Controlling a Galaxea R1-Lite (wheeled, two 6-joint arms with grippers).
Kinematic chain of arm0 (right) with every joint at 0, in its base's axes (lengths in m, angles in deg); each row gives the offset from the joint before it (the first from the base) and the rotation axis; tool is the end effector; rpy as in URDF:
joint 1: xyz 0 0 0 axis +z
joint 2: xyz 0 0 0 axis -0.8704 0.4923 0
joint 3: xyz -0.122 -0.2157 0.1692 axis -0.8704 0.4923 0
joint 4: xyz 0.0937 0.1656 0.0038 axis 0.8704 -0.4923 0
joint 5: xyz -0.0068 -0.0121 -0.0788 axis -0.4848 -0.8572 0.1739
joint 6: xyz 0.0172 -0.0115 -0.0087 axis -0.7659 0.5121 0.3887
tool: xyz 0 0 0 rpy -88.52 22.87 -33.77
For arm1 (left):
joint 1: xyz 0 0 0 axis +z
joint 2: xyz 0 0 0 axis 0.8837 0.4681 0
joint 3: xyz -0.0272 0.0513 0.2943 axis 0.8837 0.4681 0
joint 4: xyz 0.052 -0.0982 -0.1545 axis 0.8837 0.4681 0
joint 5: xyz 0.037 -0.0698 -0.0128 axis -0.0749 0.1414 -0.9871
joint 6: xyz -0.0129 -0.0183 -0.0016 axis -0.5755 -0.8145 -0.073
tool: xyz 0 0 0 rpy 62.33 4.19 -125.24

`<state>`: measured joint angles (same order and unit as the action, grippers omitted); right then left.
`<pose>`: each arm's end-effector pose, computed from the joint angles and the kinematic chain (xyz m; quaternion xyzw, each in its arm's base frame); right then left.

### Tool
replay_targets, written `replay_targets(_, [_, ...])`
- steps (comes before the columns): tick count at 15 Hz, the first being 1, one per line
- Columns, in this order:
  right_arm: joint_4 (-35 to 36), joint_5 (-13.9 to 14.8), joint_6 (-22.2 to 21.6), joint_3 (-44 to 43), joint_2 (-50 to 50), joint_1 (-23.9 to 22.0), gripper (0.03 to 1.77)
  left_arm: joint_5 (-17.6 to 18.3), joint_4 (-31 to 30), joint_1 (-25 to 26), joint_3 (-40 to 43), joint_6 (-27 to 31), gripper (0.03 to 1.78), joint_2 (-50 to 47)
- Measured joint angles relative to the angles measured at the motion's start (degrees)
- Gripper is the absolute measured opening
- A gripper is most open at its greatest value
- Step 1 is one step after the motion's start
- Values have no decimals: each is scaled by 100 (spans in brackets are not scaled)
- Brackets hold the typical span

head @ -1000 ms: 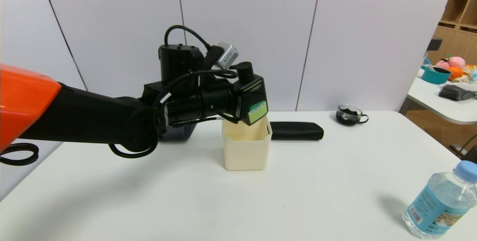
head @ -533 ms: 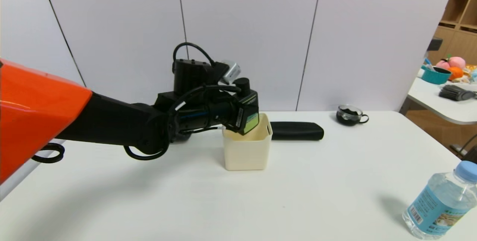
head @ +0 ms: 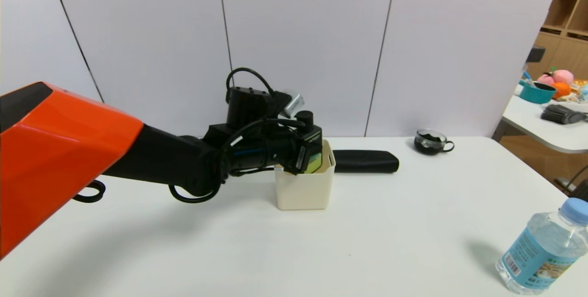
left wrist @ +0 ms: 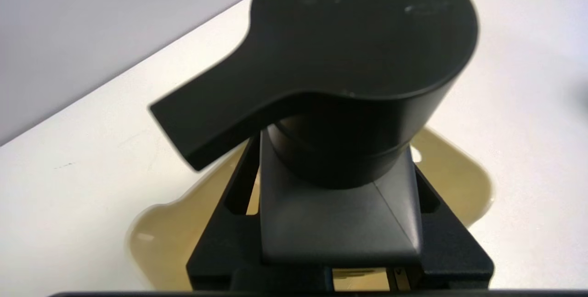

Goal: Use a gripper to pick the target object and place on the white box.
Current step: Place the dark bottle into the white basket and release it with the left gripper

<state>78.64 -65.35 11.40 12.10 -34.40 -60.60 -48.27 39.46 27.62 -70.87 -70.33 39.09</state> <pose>-0.0230 -0.0006 0.0770 0.0085 -0.0081 -0.0130 0.9998 0.3379 -0.2388 0.1627 0.0270 0.1439 -0.4109 0.8998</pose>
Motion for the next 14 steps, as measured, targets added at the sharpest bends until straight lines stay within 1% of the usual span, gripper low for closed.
replay_targets(1, [0,0,0,0,0,0,170,0,-9,-2,0,-7,67,13])
replay_targets(4, [0,-2,0,0,0,0,170,-6,-33,-15,-39,20,100,16])
replay_targets(6, [0,-2,0,0,0,0,170,-15,-4,-11,-44,30,116,0])
replay_targets(10, [0,0,0,0,0,0,170,-55,16,-13,-129,41,138,-171])
replay_targets(11, [0,0,0,0,0,0,170,-135,85,-13,-207,43,142,-306])
replay_targets(12, [0,0,0,0,0,0,170,-288,162,-15,-286,65,145,-508])
replay_targets(14, [0,0,0,0,0,0,170,-734,155,-6,-339,137,151,-990])
